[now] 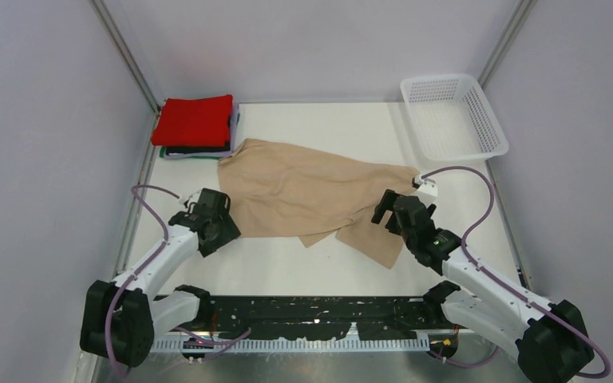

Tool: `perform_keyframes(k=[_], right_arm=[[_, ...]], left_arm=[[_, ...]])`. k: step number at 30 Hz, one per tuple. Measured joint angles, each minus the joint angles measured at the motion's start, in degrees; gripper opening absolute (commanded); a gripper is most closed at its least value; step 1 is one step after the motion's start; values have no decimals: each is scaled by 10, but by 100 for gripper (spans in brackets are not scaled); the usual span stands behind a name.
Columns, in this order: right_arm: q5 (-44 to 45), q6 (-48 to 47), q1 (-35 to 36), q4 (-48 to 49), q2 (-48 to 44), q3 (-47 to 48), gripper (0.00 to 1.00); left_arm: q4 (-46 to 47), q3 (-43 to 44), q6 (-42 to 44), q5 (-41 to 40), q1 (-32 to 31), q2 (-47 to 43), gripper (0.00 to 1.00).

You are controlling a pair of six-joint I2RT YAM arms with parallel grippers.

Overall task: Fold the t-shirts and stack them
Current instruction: Flatten out the tshirt

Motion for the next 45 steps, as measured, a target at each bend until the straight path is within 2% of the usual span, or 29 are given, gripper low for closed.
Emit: perform_keyframes(k=[12, 20, 27, 31, 34, 45], right_arm=[[4, -12, 0, -4, 29, 0, 95], [7, -14, 0, -4, 31, 0, 95], [12, -16, 0, -5, 38, 0, 95], [13, -16, 0, -5, 42, 0, 95], [15, -16, 0, -5, 45, 1, 95], [18, -25, 0, -19, 50, 5, 95]], left_arm=[[46, 23, -18, -13, 9, 124, 55], [71, 39, -18, -12, 24, 151, 51], [105, 39, -18, -9, 39, 158, 38], [126, 40, -18, -1, 42, 164, 23], [136, 41, -18, 9, 42, 171, 0], [138, 47, -11, 34, 42, 170, 0]])
